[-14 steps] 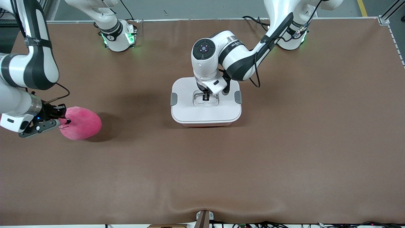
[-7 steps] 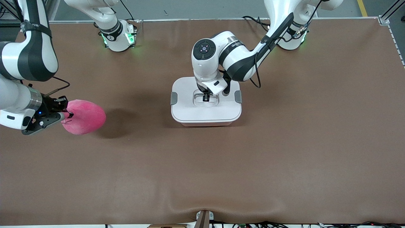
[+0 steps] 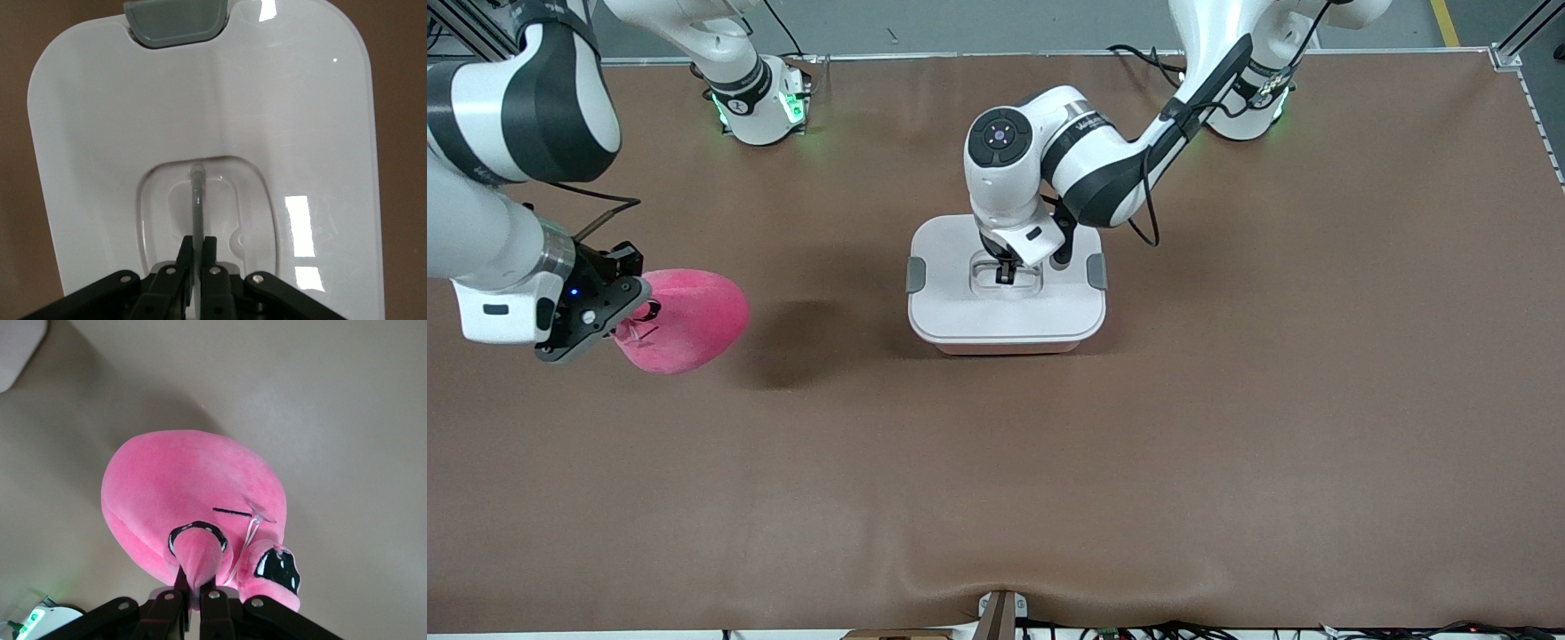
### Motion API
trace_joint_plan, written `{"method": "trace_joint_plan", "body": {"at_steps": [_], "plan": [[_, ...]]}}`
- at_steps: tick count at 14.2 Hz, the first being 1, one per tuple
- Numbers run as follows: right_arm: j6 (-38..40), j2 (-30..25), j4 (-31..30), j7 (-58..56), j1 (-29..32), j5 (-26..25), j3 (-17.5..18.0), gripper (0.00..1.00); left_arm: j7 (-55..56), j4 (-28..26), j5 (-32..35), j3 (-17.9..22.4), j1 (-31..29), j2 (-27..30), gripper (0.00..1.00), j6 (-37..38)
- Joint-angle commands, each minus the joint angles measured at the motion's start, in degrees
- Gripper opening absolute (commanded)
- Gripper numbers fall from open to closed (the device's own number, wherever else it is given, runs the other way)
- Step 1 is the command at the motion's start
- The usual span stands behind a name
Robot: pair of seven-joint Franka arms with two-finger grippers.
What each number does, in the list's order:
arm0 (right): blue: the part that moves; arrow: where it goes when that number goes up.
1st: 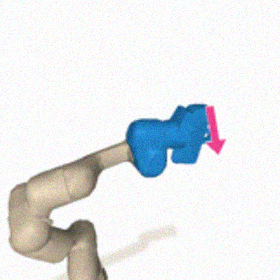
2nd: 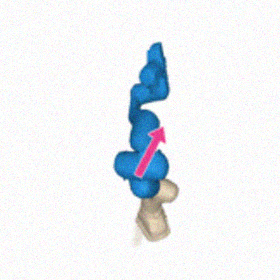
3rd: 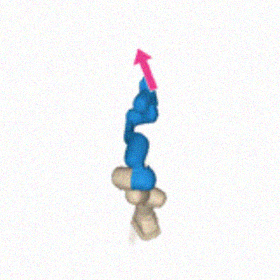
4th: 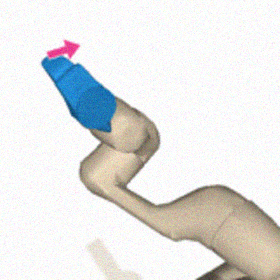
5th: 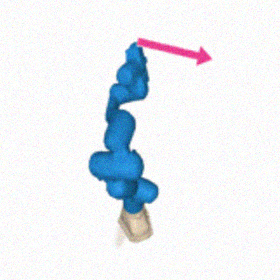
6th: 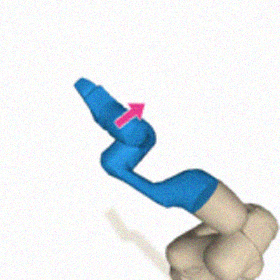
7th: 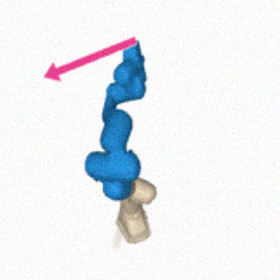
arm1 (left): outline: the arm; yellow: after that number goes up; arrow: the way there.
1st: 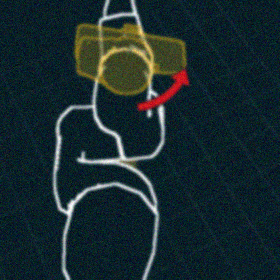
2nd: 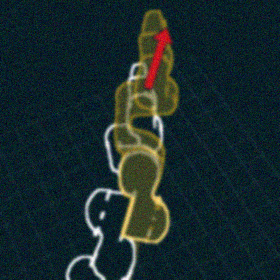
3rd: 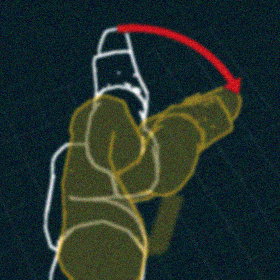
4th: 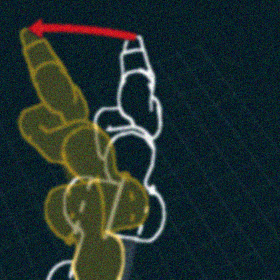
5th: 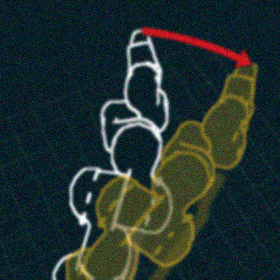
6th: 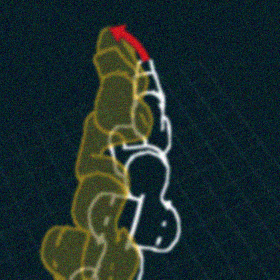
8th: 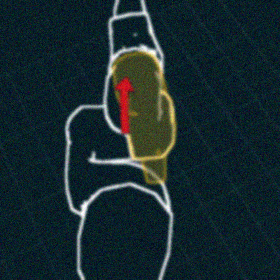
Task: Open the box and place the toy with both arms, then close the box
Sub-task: 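Lift the lid off with the left gripper while the right gripper carries the toy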
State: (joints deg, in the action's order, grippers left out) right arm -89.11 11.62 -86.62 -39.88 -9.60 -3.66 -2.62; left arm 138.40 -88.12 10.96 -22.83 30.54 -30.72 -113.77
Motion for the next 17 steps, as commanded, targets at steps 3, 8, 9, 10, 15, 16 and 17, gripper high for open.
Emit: {"method": "trace_joint_plan", "body": {"at_steps": [3,8,9,10,15,16,17], "plan": [[2.7,-2.7,-0.1,-4.2,-2.0,4.7,-0.3,0.0,-1.3,0.7,0.9,0.1,0.1,2.4,0.0,3.6],[3.5,-6.1,-1.8,-4.8,-7.3,4.8,-0.3,0.0,-2.9,1.3,0.9,0.3,-0.7,6.2,0.0,6.9],[3.5,-6.4,-1.7,-6.3,-8.0,4.8,-0.3,0.0,-3.6,2.2,0.9,0.5,-0.7,6.6,0.0,8.4],[3.3,-7.0,-1.6,-8.7,-9.0,4.8,0.0,0.0,-4.6,3.0,0.9,0.5,-1.4,6.9,0.0,9.8],[0.3,-7.4,-1.4,-20.1,-13.2,7.3,0.1,0.0,-14.6,4.7,-0.2,0.3,-7.1,10.8,0.0,15.2],[-0.6,-7.3,-1.4,-22.1,-14.1,7.4,0.2,0.0,-17.6,4.7,-0.5,0.3,-8.7,11.5,0.0,16.5],[-1.3,-7.1,-1.4,-24.1,-14.9,7.9,0.1,0.0,-20.4,4.7,-0.5,0.2,-10.3,12.3,0.0,17.7]]}}
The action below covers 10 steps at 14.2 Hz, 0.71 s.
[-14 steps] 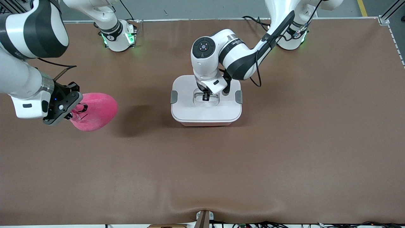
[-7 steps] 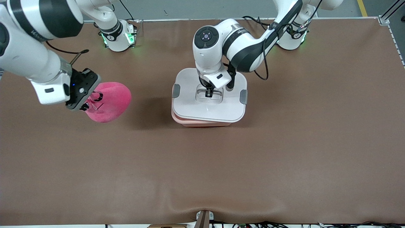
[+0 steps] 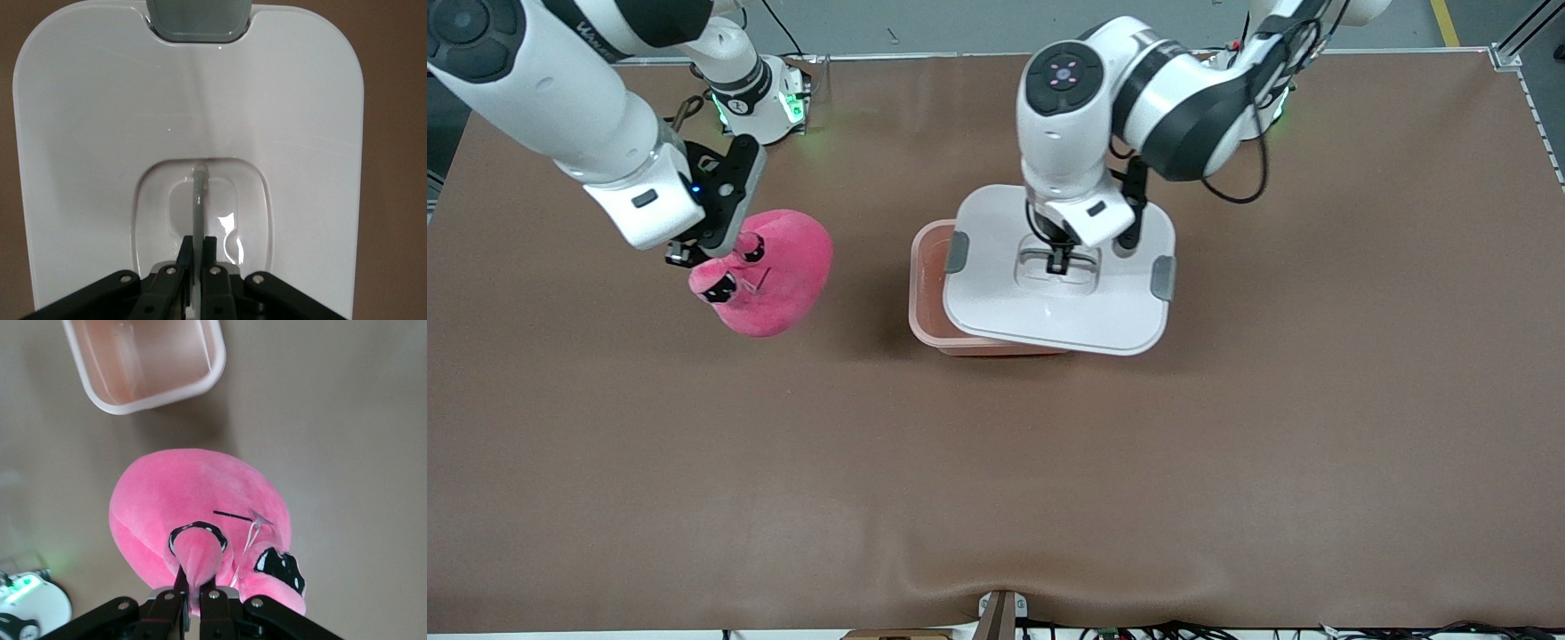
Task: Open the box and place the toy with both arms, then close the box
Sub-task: 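Lift the lid off with the left gripper while the right gripper carries the toy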
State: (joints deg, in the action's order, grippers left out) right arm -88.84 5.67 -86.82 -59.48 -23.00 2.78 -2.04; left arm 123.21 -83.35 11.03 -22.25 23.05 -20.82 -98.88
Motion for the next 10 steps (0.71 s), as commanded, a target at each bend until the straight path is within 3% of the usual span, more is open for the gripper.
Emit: {"method": "trace_joint_plan", "body": {"at_steps": [1,4,10], "plan": [[-2.7,-1.0,-1.3,-6.7,-3.1,2.0,-0.5,0.0,-8.6,-0.1,-0.7,-0.3,-4.4,3.1,0.0,3.9],[-7.3,-0.5,-1.3,-12.7,-8.4,2.1,-0.5,0.0,-17.9,-0.1,-2.7,-0.4,-9.9,5.1,0.0,5.4],[-15.0,3.8,-1.3,-13.6,-19.1,1.9,-0.7,0.0,-35.9,-0.1,-4.8,-0.4,-19.6,7.4,0.0,10.4]]}}
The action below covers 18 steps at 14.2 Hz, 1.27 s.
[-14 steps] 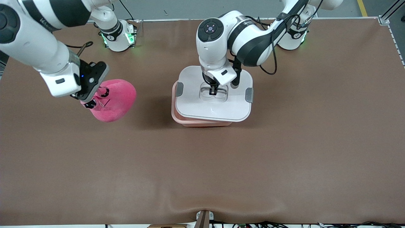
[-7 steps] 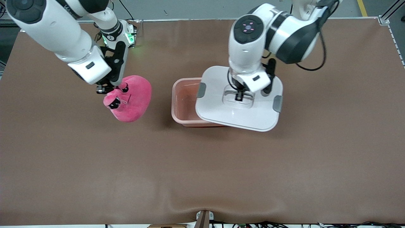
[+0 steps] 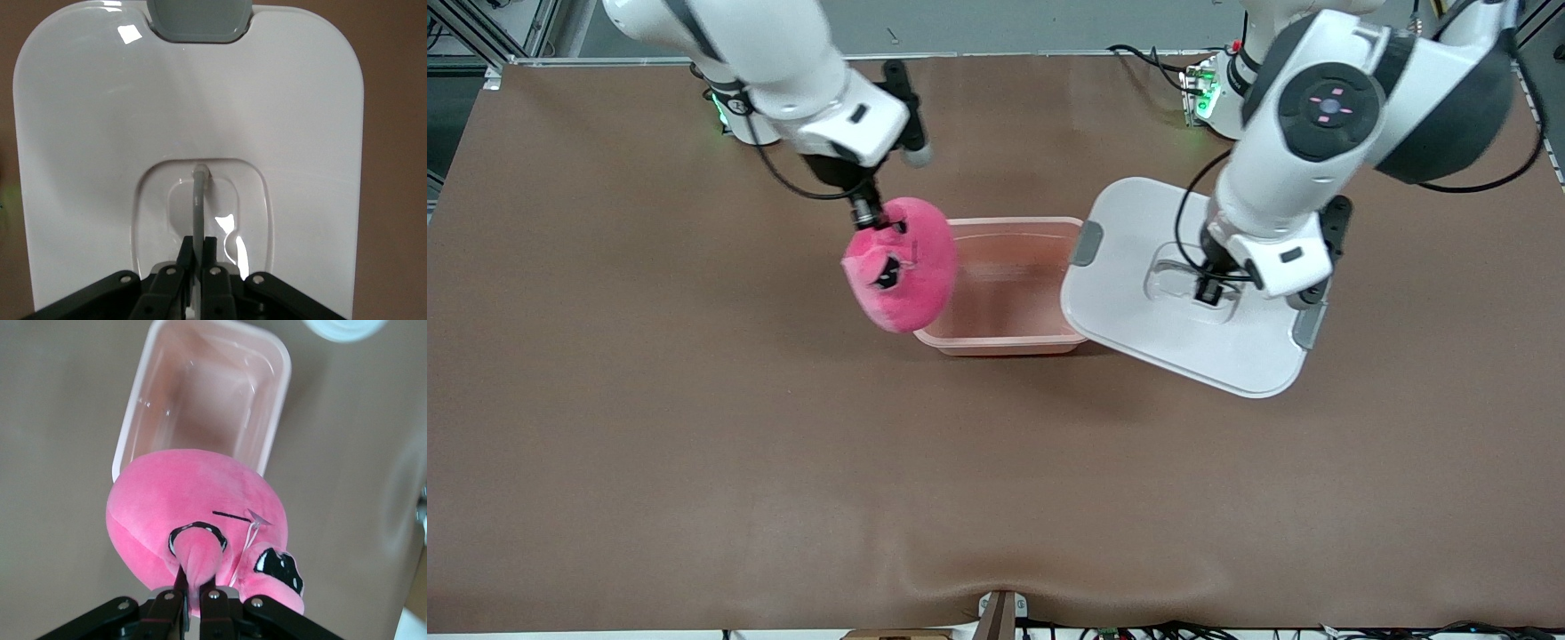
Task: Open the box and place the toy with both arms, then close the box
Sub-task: 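Lift the lid off with the left gripper while the right gripper carries the toy, then lower the toy into the open box and open the right gripper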
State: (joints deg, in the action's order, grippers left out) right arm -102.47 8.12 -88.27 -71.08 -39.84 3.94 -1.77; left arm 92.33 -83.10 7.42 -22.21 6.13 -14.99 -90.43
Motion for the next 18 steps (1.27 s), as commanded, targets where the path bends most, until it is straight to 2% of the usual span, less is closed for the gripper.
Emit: {"method": "trace_joint_plan", "body": {"at_steps": [1,7,11,18], "plan": [[-2.4,2.6,0.3,-2.4,-1.8,0.9,-0.9,0.0,-7.7,-0.3,-1.5,-0.5,-4.1,1.9,0.0,2.4],[-6.0,5.6,0.2,-6.7,-5.9,0.1,-1.0,0.0,-21.6,-0.3,-1.8,-0.5,-11.6,2.1,0.0,3.7],[-5.9,6.1,-0.1,-8.6,-5.2,0.0,-1.0,0.0,-28.8,-0.3,-1.8,-0.4,-15.3,2.1,0.0,4.1],[-6.2,7.9,-0.2,-10.7,-4.4,-0.8,-1.2,0.0,-32.7,-0.2,-1.8,-0.4,-18.2,2.1,0.0,4.7]]}}
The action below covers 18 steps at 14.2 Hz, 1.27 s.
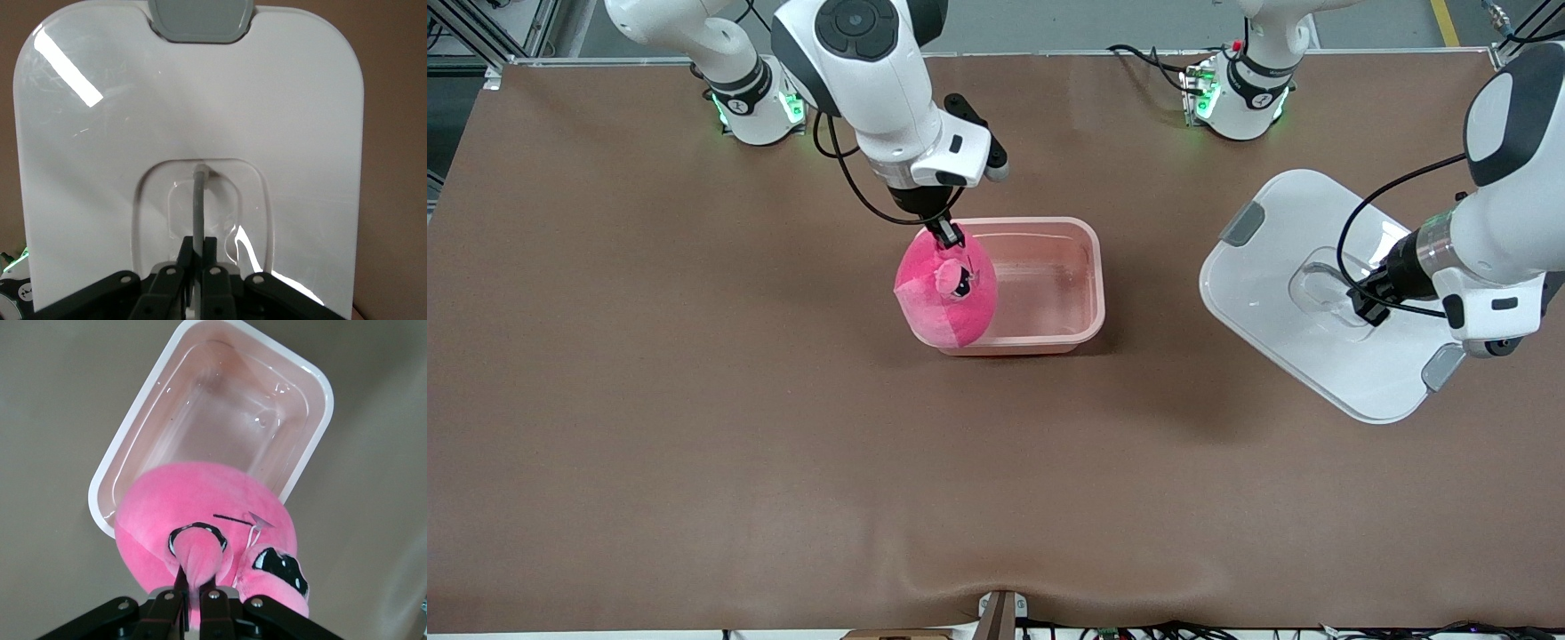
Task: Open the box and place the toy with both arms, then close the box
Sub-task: 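Lower the toy into the open box and open the right gripper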
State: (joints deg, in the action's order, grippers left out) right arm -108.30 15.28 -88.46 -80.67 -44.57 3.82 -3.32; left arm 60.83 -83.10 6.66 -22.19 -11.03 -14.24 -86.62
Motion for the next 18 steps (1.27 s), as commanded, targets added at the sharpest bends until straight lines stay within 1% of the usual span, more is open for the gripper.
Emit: {"method": "trace_joint_plan", "body": {"at_steps": [1,9,10,11,12,18], "plan": [[-0.5,1.2,0.0,-1.1,0.2,-1.4,0.3,0.0,-1.1,-0.2,-1.2,-0.5,-1.0,1.3,0.0,1.0],[-0.8,1.8,-0.2,-1.5,0.0,-3.7,0.3,0.0,-0.5,-0.3,-3.1,-0.8,-0.8,2.6,0.0,2.3],[-0.7,1.9,-0.2,-1.3,-0.1,-3.8,0.3,0.13,-0.4,-0.3,-3.1,-0.8,-0.8,2.7,0.0,2.5],[-0.6,1.9,-0.2,-1.4,-0.1,-3.8,0.3,0.72,-0.4,-0.3,-3.1,-0.8,-0.8,3.1,0.0,2.9],[-0.7,1.9,-0.1,-1.8,0.3,-3.7,0.4,1.0,-0.5,-0.3,-3.2,-0.9,-0.8,3.2,0.0,3.0],[-0.2,1.3,0.5,-0.5,0.9,-3.0,0.1,1.0,-0.4,-0.3,-4.7,-0.9,-0.7,4.4,0.0,4.2]]}}
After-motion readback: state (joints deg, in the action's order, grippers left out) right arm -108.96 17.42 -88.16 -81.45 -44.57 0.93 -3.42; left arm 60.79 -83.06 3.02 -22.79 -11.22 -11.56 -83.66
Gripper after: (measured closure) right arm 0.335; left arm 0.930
